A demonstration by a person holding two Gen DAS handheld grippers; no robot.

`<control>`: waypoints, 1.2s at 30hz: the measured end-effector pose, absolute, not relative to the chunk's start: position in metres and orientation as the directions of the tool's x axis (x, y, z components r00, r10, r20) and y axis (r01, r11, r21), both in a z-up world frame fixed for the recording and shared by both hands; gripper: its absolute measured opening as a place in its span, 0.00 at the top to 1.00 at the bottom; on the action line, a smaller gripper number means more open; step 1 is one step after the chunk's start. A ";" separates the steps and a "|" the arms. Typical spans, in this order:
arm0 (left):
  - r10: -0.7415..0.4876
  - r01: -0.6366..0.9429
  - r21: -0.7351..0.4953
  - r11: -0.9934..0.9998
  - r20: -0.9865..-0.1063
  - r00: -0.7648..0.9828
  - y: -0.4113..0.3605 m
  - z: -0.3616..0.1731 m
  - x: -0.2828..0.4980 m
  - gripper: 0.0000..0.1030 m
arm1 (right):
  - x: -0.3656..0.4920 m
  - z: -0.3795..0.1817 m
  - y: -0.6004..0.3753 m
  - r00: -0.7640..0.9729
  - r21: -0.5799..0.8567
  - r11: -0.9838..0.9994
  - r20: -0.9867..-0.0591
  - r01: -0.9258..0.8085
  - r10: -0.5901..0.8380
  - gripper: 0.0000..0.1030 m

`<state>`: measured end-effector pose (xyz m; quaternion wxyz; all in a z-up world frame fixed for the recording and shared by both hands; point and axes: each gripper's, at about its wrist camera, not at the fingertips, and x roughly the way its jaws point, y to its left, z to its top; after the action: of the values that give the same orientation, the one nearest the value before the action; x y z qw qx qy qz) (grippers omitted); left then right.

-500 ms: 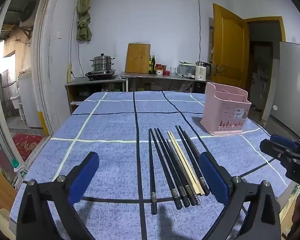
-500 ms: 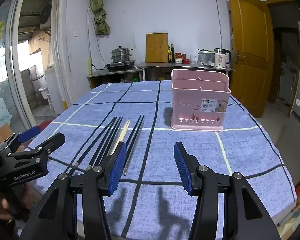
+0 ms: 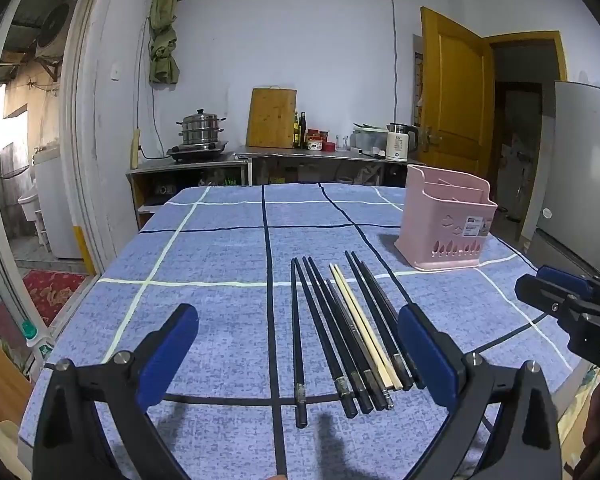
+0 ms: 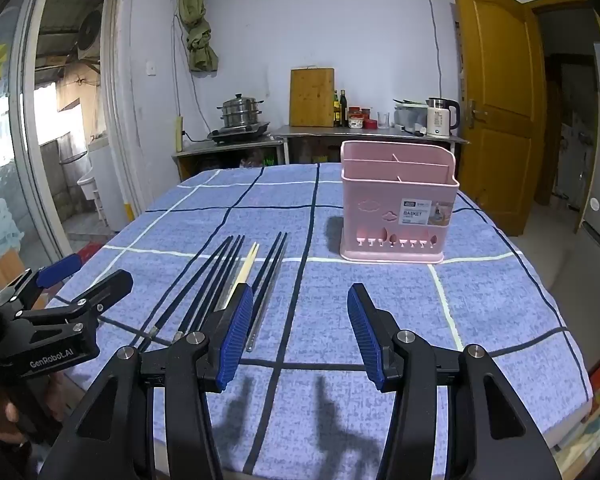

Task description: Organize utensils

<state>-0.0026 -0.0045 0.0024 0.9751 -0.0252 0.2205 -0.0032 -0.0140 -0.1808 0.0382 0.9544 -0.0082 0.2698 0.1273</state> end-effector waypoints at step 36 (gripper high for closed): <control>-0.030 0.006 -0.058 0.998 -0.428 0.903 -0.005 0.007 -0.005 0.01 | -0.014 0.043 -0.178 0.824 0.054 0.968 -0.515 -0.244 0.236 0.51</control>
<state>-0.0050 -0.0048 0.0075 0.9752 -0.0276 0.2195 -0.0093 -0.0138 -0.1780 0.0425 0.9550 -0.0069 0.2685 0.1256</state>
